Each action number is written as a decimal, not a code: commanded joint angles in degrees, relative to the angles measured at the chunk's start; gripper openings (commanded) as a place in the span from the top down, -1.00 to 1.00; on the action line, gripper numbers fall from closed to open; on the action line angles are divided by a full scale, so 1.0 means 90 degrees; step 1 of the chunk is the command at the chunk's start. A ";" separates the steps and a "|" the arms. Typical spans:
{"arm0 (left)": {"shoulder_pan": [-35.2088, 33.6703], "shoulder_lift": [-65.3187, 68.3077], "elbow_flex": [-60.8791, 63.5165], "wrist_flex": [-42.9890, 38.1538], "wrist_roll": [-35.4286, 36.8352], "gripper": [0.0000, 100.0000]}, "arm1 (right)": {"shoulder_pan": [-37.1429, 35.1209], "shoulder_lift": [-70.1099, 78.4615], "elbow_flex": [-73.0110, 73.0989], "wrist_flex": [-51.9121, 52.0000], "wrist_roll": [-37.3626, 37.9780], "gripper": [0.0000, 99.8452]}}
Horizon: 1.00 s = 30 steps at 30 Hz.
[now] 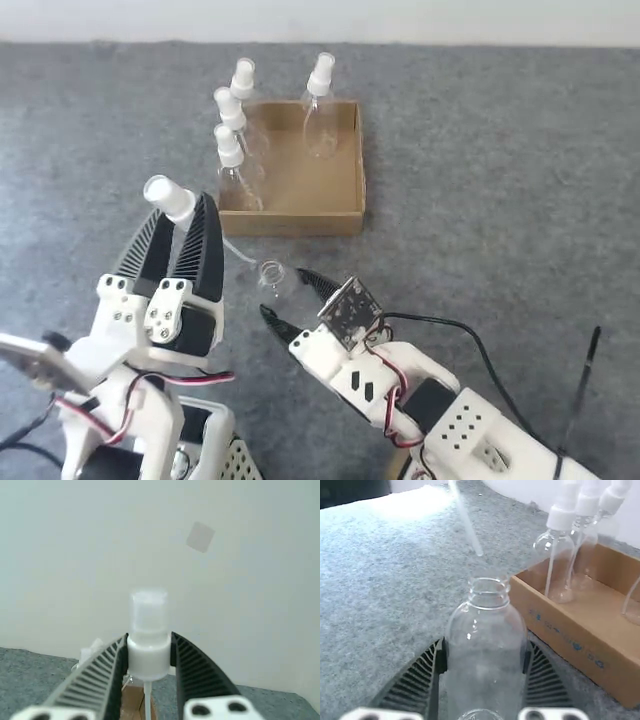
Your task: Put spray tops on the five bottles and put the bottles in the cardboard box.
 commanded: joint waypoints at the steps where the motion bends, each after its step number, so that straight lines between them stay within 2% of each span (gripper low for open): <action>1: 0.0039 -0.0107 -0.0005 -0.0205 0.0088 0.98 | -0.0112 -0.0230 -0.0078 -0.0171 0.0322 0.85; 11: 0.0059 -0.0107 0.0122 -0.0205 0.0098 0.98 | -0.0073 -0.0181 0.0195 -0.0884 0.0371 0.85; 17: 0.0488 -0.0107 0.0083 -0.0156 0.0059 0.98 | -0.0073 -0.0181 0.0195 -0.0874 0.0371 0.85; 24: 0.0078 -0.0107 -0.0435 -0.0010 0.0059 0.98 | -0.0073 -0.0181 0.0264 -0.0874 0.0371 0.85; 30: 0.0039 -0.0107 -0.0571 0.0107 0.0059 0.98 | -0.0063 -0.0181 0.0264 -0.0884 0.0371 0.85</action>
